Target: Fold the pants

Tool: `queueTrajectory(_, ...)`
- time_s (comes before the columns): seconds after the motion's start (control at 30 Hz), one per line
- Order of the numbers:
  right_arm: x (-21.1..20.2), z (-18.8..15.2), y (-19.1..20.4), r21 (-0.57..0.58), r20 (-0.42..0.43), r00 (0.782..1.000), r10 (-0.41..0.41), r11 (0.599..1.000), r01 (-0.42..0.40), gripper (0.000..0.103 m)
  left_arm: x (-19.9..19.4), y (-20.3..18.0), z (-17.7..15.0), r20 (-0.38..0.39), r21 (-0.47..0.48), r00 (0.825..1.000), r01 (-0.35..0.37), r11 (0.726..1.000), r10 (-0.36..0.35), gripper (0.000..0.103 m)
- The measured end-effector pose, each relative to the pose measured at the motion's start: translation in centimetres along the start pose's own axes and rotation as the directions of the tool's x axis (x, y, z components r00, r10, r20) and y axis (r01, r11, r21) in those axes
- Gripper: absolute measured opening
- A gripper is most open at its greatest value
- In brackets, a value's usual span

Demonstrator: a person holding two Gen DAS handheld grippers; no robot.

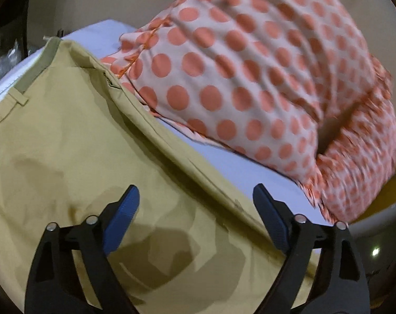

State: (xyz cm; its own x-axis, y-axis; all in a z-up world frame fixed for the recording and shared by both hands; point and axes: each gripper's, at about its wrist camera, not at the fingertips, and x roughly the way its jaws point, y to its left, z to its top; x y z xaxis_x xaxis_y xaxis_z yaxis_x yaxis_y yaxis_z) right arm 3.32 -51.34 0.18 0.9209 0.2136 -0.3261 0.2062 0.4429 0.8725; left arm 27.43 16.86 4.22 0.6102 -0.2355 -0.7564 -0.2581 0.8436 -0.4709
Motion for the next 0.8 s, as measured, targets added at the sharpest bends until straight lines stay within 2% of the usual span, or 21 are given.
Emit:
queueTrajectory(0.07, 0.1, 0.0, -0.1, 0.004, -0.002, 1.0, -0.004, 1.0, 0.004, 0.003, 1.3, 0.4, 1.1, 0.002, -0.016, 1.0, -0.015, 1.0, 0.015, 0.058)
queueTrajectory(0.1, 0.2, 0.0, -0.1, 0.008, -0.003, 1.0, -0.005, 1.0, 0.005, 0.003, 1.8, 0.7, 1.4, -0.006, -0.024, 1.0, -0.013, 1.0, 0.013, 0.022)
queueTrajectory(0.13, 0.3, 0.0, -0.1, 0.01, -0.003, 1.0, -0.003, 1.0, 0.003, 0.003, 2.2, 1.3, 1.5, -0.023, -0.047, 1.0, 0.0, 0.999, -0.001, 0.007)
queueTrajectory(0.2, 0.2, 0.1, 0.0, 0.007, -0.001, 1.0, -0.001, 1.0, 0.001, 0.003, 1.2, 2.4, 0.7, -0.014, -0.094, 0.999, 0.031, 0.995, -0.033, 0.005)
queueTrajectory(0.27, -0.7, 0.3, 0.3, -0.004, 0.015, 1.0, 0.007, 1.0, -0.007, 0.003, -1.7, 2.5, -0.9, 0.027, -0.045, 0.999, 0.044, 0.998, -0.043, 0.004)
queueTrajectory(0.37, -2.8, 0.4, 0.7, -0.034, 0.053, 0.999, 0.01, 0.999, -0.008, 0.003, -8.9, 3.2, -5.7, 0.107, 0.035, 0.991, 0.079, 0.996, -0.082, 0.004)
queueTrajectory(0.4, -3.7, 0.3, 0.6, -0.046, 0.066, 0.998, 0.003, 0.999, 0.0, 0.003, -12.1, 3.8, -8.6, 0.135, 0.064, 0.986, 0.087, 0.994, -0.095, 0.004)
queueTrajectory(0.5, -5.4, -0.2, -0.2, -0.052, 0.074, 0.997, -0.034, 0.998, 0.038, 0.003, -16.3, 5.9, -14.9, 0.146, 0.082, 0.985, 0.075, 0.994, -0.087, 0.005)
queueTrajectory(0.63, -6.2, -1.5, -2.4, -0.028, 0.052, 0.994, -0.092, 0.995, 0.093, 0.003, -17.9, 9.0, -20.2, 0.11, 0.031, 0.989, 0.099, 0.995, -0.102, 0.005)
queueTrajectory(0.8, -7.3, -2.5, -3.7, -0.048, 0.051, 0.984, -0.169, 0.984, 0.171, 0.003, -17.6, 10.1, -23.3, 0.097, 0.032, 0.991, 0.093, 0.995, -0.095, 0.005)
